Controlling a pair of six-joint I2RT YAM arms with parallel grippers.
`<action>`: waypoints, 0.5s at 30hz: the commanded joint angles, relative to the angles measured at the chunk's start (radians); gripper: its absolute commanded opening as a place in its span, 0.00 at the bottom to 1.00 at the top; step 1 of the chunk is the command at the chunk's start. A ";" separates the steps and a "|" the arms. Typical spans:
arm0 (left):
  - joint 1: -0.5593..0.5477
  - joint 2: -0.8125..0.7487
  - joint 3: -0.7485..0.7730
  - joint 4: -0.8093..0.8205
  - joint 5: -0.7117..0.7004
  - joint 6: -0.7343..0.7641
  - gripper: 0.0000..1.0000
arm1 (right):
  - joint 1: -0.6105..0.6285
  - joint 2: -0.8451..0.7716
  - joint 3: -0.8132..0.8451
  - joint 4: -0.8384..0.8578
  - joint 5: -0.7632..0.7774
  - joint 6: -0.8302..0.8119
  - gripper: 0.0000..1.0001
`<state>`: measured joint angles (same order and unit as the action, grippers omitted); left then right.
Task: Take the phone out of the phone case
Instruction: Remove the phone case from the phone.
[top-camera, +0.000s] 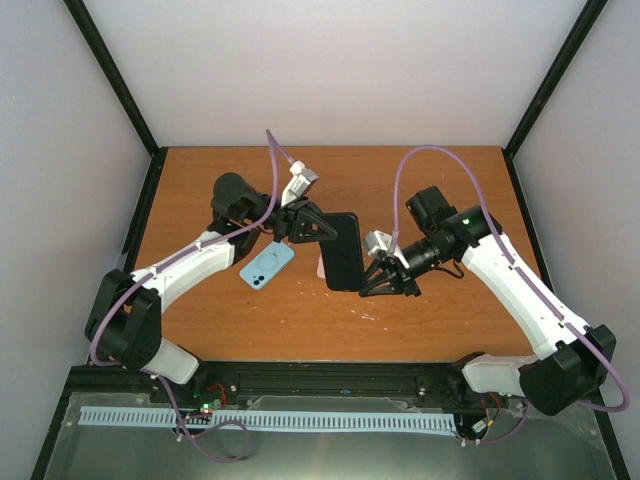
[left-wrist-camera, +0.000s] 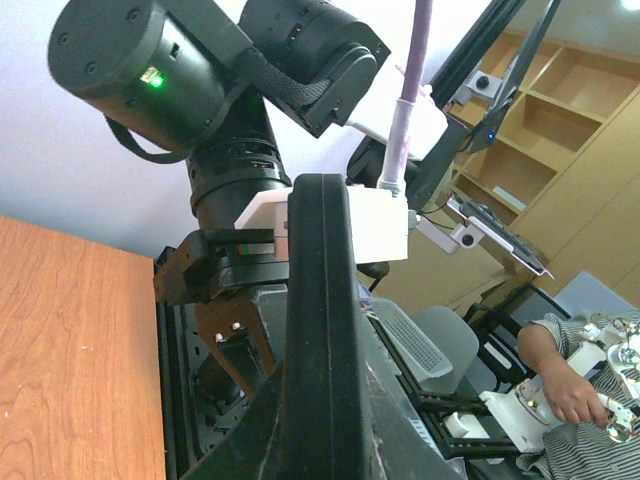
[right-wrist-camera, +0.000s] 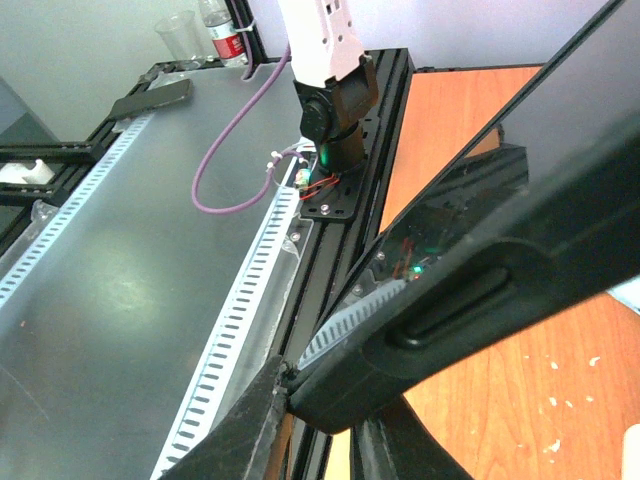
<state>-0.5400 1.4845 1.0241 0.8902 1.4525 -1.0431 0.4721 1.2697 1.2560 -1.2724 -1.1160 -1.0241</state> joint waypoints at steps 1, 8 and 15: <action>-0.083 -0.060 0.047 -0.067 0.166 0.025 0.00 | -0.008 0.050 0.043 0.092 0.010 -0.034 0.08; -0.175 -0.075 0.085 -0.137 0.252 0.093 0.00 | -0.030 0.088 0.056 0.083 -0.014 -0.043 0.07; -0.190 -0.103 0.162 -0.490 0.275 0.343 0.00 | -0.054 0.069 0.046 0.194 0.085 0.047 0.06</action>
<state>-0.5835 1.4532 1.0973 0.6193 1.4399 -0.8421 0.4503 1.2961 1.2842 -1.3693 -1.1351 -1.0817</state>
